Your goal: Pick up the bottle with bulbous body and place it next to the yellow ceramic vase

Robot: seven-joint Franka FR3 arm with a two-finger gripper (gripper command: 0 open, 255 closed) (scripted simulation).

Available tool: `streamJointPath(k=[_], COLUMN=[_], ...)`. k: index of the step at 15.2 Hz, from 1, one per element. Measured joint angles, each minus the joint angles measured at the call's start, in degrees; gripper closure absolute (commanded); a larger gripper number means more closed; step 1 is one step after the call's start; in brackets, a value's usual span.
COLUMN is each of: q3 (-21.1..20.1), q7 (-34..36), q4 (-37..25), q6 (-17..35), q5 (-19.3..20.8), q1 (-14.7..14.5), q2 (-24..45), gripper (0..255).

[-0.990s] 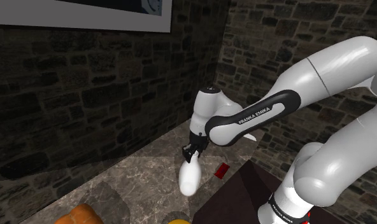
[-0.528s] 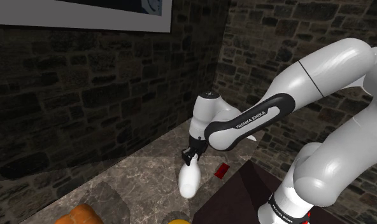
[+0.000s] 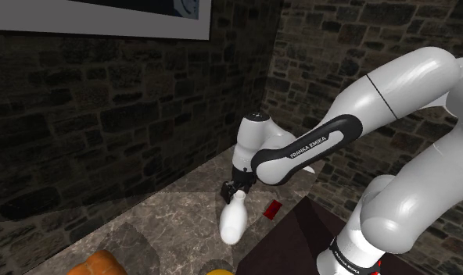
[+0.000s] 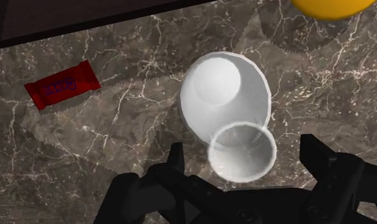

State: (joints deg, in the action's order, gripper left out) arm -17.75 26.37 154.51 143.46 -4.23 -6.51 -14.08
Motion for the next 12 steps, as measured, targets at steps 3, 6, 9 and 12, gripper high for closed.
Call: streamJointPath(k=[3, 6, 9, 12], q3=[0.5, 0.8, 1.1, 1.1], q7=[-0.8, -1.0, -1.3, -1.3], q4=[-0.4, -2.4, -2.5, -2.6], q6=[-2.8, -8.1, -9.0, -9.2], q5=[-0.7, -1.4, -1.5, -1.6], q1=[-0.3, -0.9, -0.9, -0.9], q2=[-2.6, -5.8, -6.6, -6.7], gripper=[0, 0, 0, 0])
